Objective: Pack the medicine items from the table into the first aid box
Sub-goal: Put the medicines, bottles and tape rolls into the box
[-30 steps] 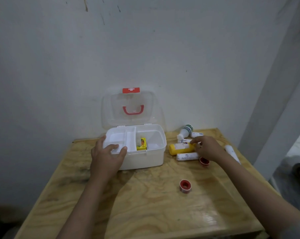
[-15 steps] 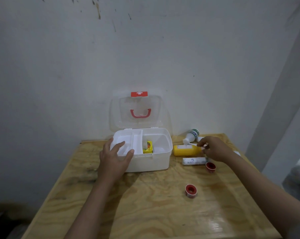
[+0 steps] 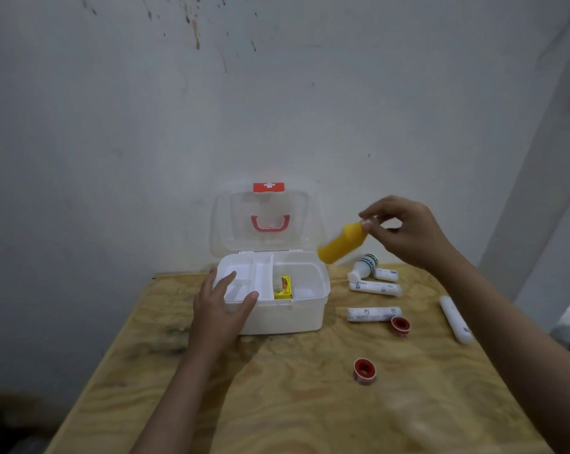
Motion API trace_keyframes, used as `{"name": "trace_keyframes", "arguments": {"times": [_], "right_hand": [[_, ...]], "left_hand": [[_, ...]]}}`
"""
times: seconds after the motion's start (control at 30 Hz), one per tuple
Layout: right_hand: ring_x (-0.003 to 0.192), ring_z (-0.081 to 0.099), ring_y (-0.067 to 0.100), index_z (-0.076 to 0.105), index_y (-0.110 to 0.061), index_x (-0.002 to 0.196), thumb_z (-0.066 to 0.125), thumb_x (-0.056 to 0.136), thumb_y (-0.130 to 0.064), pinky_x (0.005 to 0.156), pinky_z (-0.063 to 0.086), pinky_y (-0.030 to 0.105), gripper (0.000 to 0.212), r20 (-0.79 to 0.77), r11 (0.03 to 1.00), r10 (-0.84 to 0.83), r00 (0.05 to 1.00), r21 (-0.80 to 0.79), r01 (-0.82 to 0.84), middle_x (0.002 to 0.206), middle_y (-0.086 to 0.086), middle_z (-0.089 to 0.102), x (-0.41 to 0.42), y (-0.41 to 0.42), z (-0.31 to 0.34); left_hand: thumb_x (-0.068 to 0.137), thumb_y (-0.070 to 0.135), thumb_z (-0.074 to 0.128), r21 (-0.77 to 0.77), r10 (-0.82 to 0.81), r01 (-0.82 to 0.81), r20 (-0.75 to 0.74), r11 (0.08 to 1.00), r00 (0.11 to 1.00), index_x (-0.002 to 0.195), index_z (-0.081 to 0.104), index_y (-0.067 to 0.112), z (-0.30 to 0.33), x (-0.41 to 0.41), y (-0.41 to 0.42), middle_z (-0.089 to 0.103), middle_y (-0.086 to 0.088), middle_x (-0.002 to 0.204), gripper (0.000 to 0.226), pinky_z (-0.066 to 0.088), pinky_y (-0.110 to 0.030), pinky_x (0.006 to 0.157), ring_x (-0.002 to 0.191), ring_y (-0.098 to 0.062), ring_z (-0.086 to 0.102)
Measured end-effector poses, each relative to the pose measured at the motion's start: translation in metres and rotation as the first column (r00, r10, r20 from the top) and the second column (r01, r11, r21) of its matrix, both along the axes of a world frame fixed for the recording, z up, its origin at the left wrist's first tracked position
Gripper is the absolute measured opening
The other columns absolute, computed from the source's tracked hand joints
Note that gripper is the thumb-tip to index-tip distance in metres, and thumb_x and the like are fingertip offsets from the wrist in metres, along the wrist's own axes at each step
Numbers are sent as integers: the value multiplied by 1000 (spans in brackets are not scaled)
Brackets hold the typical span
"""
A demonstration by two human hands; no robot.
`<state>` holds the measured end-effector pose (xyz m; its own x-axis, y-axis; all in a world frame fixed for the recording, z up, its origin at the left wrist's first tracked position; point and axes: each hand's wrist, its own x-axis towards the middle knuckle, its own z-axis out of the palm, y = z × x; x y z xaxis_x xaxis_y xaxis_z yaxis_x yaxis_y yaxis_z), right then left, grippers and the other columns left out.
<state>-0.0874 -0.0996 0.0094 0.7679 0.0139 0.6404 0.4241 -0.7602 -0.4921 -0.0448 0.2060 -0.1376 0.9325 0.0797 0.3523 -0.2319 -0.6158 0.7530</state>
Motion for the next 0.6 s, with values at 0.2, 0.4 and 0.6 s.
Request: {"name": "trace_keyframes", "arguments": {"times": [0.2,0.4,0.6], "right_hand": [[80,65,5,72,-21,91,69,81,-15,70,53,15,12,-181,990,137,974,-13,-141,94,-5,70,19,56,-6],[85,66,11,72,-13,101,68,83,-16,80,56,27,19,-336,967,160,928,-135,-216,101,1,73,35,89,-37],[84,66,10,73,-8,94,72,78,-11,84,55,29,17,-367,960,221,904,-80,-267,94,5,74,38,110,-57]], "left_hand": [[76,59,63,7,0,0,-23,1000,1000,137,45,33,1,2,-1,21,8,158,69,35,-48,105,142,-24,22],[75,61,63,7,5,-4,-39,1000,999,141,37,34,9,1,-8,21,6,158,76,37,-51,105,141,-24,25],[74,63,62,15,25,-24,-27,1000,999,142,32,36,6,-1,4,20,7,158,79,38,-52,103,141,-24,25]]}}
